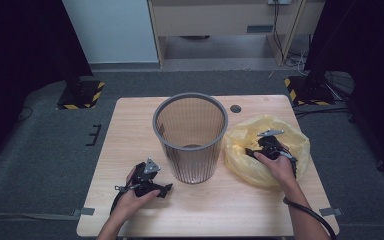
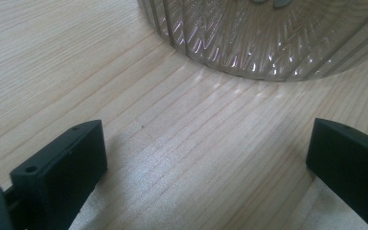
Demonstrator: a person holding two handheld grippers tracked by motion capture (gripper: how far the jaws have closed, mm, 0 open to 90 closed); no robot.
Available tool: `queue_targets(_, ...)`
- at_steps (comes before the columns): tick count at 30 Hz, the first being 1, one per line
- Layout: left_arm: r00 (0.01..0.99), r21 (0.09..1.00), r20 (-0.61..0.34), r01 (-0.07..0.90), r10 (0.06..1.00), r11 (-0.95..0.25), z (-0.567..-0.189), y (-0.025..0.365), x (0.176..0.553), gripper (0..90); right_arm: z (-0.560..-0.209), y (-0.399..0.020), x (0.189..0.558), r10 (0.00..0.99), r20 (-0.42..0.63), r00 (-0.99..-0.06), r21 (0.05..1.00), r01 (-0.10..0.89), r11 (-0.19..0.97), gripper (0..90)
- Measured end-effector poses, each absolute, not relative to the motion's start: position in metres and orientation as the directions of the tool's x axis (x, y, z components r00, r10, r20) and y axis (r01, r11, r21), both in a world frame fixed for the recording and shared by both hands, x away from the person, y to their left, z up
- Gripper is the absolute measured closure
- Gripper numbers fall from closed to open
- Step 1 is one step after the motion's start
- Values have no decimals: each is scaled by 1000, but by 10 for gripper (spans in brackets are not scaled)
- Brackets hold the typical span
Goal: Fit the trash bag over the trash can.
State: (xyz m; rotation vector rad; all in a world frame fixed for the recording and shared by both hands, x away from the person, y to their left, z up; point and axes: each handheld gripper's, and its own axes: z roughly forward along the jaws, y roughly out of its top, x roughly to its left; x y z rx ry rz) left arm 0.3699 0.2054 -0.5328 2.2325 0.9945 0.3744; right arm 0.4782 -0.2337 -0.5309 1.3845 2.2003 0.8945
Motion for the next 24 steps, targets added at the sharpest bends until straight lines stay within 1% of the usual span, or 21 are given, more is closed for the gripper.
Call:
queue_targets(4,671,669,-5,554,742,-496,-533,205,370,0,-529,-236,474,892,12,-452,706,635,313,503)
queue_targets(7,671,669,-5,554,742,-496,-533,205,370,0,-528,-238,472,886,31,-462,710,634,306,675)
queue_targets(8,671,669,-5,554,742,-496,-533,205,370,0,-528,-239,472,886,37,-463,713,633,302,721)
queue_targets(10,671,669,-5,553,742,-496,-533,205,370,0,-529,-241,471,885,63,-462,714,640,283,778)
queue_targets(14,671,668,-5,554,741,-497,-533,205,370,0,-528,-243,469,883,93,-461,717,646,261,829)
queue_targets(16,671,668,-6,554,741,-497,-533,205,370,0,-526,-244,469,878,109,-466,721,645,253,838)
queue_targets(20,671,668,-6,554,742,-496,-533,205,370,0,-518,-248,467,874,173,-455,731,654,195,848)
queue_targets(24,672,667,-6,555,741,-498,-533,205,370,0,-508,-249,464,862,198,-467,739,649,182,853)
